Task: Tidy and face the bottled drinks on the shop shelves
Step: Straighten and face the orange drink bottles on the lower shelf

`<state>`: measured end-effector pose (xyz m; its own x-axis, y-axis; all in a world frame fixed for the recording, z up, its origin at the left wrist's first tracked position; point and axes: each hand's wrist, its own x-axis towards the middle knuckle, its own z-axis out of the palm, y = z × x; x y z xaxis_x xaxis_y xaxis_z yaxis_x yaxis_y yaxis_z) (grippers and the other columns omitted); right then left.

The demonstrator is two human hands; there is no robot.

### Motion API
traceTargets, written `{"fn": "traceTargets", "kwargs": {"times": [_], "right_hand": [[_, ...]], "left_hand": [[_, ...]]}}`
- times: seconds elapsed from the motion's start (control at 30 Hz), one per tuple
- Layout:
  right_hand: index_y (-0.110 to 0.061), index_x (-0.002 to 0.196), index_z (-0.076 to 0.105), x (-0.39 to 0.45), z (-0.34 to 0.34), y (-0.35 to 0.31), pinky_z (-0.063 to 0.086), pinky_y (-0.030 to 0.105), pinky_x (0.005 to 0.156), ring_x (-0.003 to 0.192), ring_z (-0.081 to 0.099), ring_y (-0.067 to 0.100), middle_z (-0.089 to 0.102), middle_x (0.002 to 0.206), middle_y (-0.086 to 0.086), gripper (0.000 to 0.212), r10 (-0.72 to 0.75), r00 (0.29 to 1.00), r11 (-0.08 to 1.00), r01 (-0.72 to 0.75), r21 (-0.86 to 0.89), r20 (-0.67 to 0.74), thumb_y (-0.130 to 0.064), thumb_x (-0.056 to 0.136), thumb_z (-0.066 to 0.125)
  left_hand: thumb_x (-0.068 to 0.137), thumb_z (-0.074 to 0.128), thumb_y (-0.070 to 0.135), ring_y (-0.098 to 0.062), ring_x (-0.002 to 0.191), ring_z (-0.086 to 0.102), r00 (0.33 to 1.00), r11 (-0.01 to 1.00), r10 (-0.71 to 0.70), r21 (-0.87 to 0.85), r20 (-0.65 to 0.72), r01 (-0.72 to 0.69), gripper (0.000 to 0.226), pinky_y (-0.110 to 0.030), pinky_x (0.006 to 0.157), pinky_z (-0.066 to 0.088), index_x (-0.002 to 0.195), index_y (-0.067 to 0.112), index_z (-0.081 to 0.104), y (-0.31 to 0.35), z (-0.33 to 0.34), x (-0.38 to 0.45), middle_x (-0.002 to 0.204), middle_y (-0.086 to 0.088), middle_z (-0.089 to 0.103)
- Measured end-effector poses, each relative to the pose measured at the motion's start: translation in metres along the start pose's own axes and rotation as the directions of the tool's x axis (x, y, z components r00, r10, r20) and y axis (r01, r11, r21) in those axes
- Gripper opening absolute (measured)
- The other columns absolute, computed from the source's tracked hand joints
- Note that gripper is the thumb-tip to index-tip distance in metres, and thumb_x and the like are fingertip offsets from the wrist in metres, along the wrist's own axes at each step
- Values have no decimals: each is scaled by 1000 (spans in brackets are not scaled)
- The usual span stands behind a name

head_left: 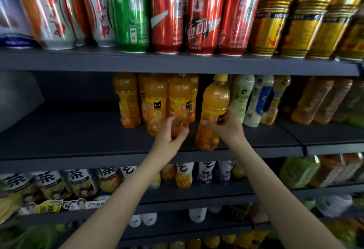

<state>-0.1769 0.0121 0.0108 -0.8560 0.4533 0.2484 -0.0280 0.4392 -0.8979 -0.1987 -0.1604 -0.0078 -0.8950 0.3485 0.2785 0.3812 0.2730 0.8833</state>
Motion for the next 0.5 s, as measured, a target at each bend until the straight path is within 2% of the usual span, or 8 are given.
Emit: {"fn": "traceTargets", "kwargs": {"times": [0.07,0.1,0.2,0.27,0.33,0.4,0.47,0.5], "right_hand": [[-20,123,47,-20,-4,-5,50,46,94,113,58,21,62,120,3,72,27,995,973,-49,225,100,-36,63,83],[-20,123,48,-28,-6,-8,52,48,92,112,60,23,63,119,4,68,35,990,938,-78,336,134,-34,65,82],[-18,124,48,-42,-13,-23,56,39,83,107,63,23,64,117,6,50,65,981,838,-153,523,183,-20,81,71],[-18,123,48,-45,-17,-30,57,33,80,105,63,21,64,116,5,41,71,982,841,-153,519,176,-20,86,66],[-18,119,50,-45,-18,-35,56,33,81,105,63,21,63,117,6,34,115,983,861,-169,480,140,-24,89,64],[-15,113,52,-47,-16,-37,56,34,79,103,63,24,63,116,10,31,206,969,837,-245,489,134,-26,88,65],[-13,106,52,-51,-12,-37,56,38,78,99,63,29,62,110,12,28,300,935,732,-353,582,189,-25,86,67],[-13,103,52,-53,-10,-37,55,41,77,96,62,30,62,106,13,26,330,918,664,-393,637,222,-24,85,68]], "left_hand": [[88,52,46,-7,123,43,957,963,-175,-160,233,215,48,-23,101,33,131,26,44,2,-4,-2,129,13,47],[86,53,48,-9,121,48,920,923,-216,-239,328,301,47,-26,104,37,127,26,48,1,-6,-5,130,9,52],[87,56,38,-11,112,58,864,870,-199,-323,462,373,33,-30,101,44,118,27,50,5,-11,-18,124,3,59],[87,58,33,-11,108,60,893,873,-169,-356,418,332,32,-30,97,48,117,24,51,12,-11,-24,121,1,60],[86,62,31,-11,107,57,953,928,-144,-298,265,223,37,-28,94,47,119,20,50,21,-11,-29,122,0,57],[80,71,31,-11,109,48,998,999,-36,-17,61,37,54,-25,91,40,125,18,45,24,-13,-30,121,1,50],[75,75,33,-12,115,38,985,950,172,267,-17,-161,63,-26,95,34,127,20,43,26,-19,-33,120,3,41],[73,76,34,-13,118,35,967,913,254,331,-8,-238,64,-29,99,33,127,23,43,27,-24,-33,120,4,38]]}}
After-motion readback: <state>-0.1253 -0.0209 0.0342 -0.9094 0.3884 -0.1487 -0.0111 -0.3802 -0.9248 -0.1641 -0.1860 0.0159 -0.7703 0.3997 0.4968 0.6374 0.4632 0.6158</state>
